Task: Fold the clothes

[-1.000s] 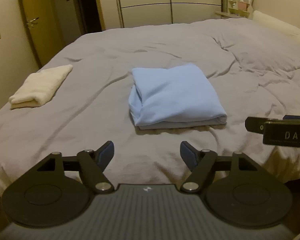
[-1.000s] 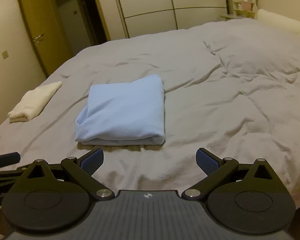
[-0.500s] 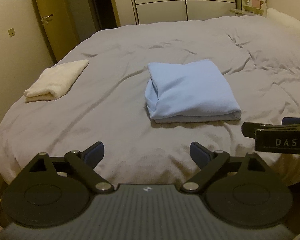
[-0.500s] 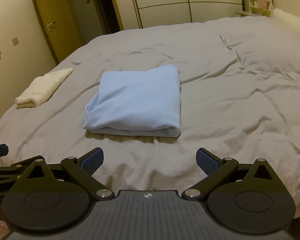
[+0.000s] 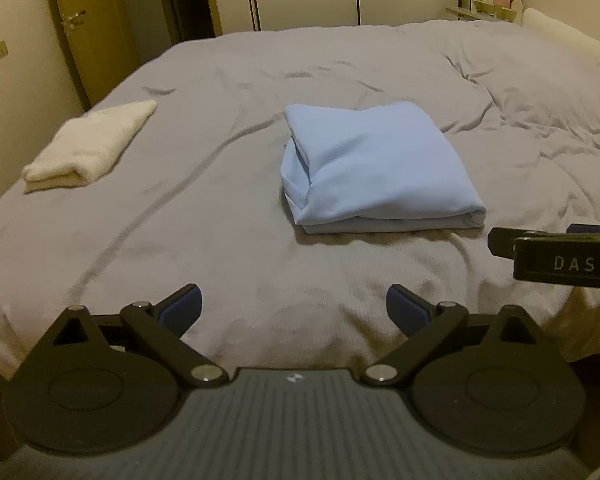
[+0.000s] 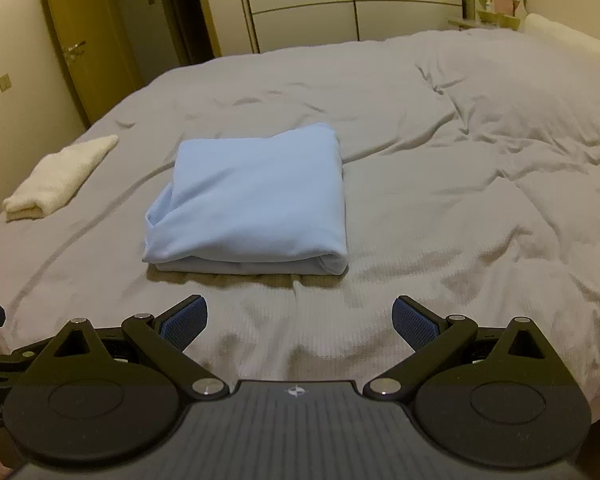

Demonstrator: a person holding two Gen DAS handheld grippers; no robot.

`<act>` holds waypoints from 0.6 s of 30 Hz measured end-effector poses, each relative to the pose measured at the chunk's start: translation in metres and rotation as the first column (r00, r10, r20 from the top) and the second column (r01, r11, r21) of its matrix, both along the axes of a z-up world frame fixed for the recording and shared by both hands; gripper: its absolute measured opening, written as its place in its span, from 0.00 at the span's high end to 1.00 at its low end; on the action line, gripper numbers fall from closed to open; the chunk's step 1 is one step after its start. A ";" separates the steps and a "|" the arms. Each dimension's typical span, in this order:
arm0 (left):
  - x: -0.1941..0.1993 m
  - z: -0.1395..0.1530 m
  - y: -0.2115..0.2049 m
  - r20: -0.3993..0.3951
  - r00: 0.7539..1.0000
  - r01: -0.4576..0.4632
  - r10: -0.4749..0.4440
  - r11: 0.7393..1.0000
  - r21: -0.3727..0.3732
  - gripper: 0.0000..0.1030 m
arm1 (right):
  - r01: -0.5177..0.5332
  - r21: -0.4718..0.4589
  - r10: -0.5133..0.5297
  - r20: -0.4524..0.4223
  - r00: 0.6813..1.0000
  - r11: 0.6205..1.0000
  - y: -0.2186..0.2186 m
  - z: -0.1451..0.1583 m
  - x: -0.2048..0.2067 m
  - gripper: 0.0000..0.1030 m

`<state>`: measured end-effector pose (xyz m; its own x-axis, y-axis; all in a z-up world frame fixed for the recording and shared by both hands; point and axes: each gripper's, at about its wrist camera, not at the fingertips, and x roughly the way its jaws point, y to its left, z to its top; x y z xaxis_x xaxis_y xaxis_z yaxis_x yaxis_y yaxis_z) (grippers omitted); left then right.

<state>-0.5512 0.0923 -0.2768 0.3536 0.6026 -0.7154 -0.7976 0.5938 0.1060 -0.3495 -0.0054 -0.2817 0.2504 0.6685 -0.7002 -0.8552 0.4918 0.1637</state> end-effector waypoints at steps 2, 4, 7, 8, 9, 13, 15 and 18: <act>0.001 -0.005 0.008 0.006 1.000 0.004 -0.004 1.000 -0.022 0.05 | -0.002 -0.008 0.002 0.001 1.000 1.000 0.005 -0.003 0.001 0.01; 0.001 -0.011 0.017 0.014 1.000 0.009 -0.008 0.999 -0.051 0.05 | -0.003 -0.015 0.003 -0.017 1.000 1.000 0.008 -0.009 0.006 0.01; 0.000 -0.020 0.032 0.042 0.999 0.020 -0.016 0.995 -0.095 0.05 | -0.001 -0.016 0.000 -0.054 0.999 1.000 0.012 -0.019 0.015 0.01; 0.000 -0.023 0.036 0.053 0.998 0.025 -0.019 0.994 -0.110 0.05 | 0.000 -0.019 -0.002 -0.071 0.997 1.000 0.014 -0.023 0.018 0.01; -0.001 -0.026 0.040 0.063 0.998 0.026 -0.018 0.992 -0.125 0.05 | 0.001 -0.023 -0.003 -0.086 0.996 1.000 0.016 -0.027 0.022 0.01; -0.003 -0.038 0.060 0.115 0.993 0.028 -0.005 0.980 -0.198 0.05 | 0.014 -0.053 -0.020 -0.100 0.995 0.998 0.025 -0.039 0.032 0.01; -0.004 -0.044 0.072 0.163 0.987 0.030 0.011 0.968 -0.247 0.05 | 0.007 -0.058 -0.013 -0.107 0.994 0.998 0.028 -0.043 0.038 0.01; -0.008 -0.053 0.094 0.274 0.960 0.036 0.063 0.939 -0.342 0.08 | 0.007 -0.031 -0.012 -0.147 0.989 0.999 0.028 -0.048 0.052 0.01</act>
<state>-0.5591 0.1861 -0.3300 0.5607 0.3461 -0.7522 -0.7734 0.5433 -0.3265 -0.2978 0.0228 -0.3298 0.1493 0.6447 -0.7497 -0.8180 0.5065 0.2726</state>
